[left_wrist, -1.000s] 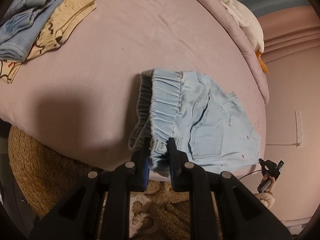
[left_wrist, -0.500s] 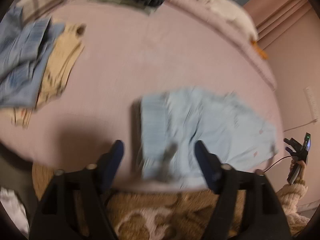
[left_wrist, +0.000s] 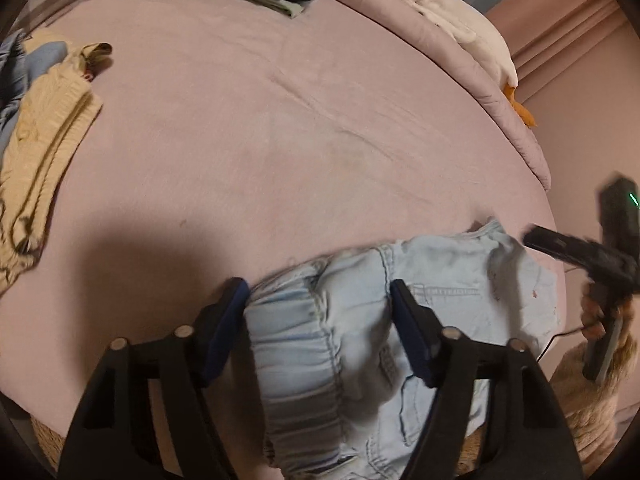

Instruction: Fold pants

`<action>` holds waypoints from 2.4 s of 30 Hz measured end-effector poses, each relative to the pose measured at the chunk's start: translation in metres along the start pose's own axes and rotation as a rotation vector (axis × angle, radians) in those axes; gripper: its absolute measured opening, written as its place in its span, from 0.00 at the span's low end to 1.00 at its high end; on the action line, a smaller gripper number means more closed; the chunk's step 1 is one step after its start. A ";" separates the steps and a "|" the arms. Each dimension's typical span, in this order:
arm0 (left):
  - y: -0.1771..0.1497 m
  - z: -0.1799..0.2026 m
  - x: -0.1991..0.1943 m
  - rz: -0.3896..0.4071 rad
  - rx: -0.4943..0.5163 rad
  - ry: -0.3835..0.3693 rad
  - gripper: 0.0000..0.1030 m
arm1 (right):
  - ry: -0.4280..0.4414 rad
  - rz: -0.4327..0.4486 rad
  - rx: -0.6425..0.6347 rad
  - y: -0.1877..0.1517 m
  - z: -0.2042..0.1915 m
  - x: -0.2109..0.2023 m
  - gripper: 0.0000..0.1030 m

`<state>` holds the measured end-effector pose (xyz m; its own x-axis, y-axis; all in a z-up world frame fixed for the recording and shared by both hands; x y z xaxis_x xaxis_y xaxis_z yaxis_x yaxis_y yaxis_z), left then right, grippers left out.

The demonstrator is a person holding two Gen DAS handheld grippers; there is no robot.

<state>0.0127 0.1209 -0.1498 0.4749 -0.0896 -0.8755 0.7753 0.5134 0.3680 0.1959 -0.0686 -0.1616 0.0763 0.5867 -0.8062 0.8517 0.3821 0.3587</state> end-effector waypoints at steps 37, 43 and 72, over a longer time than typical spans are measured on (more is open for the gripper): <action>-0.005 -0.011 -0.004 0.111 0.022 0.211 0.33 | -0.244 0.053 0.002 0.012 0.011 0.058 0.05; -0.006 -0.011 -0.009 0.108 0.018 0.220 0.40 | -0.272 0.066 -0.010 0.015 0.010 0.056 0.05; 0.034 0.202 0.093 -0.066 0.262 0.029 0.19 | -0.511 0.444 0.732 -0.123 0.323 -0.233 0.68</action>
<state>0.1673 -0.0420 -0.1551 0.4105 -0.0897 -0.9074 0.8872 0.2690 0.3748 0.2411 -0.4825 -0.1699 0.5325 0.1265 -0.8369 0.7887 -0.4329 0.4364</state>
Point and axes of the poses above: each gripper's, at about its wrist camera, not at the fingertips, and x roughly the way its jaws point, z to its right, y to its top, the point moved 6 cm from there along x, roughly the way its jaws point, and after that the axes turned 10 degrees about y, right-handed, at the moved point
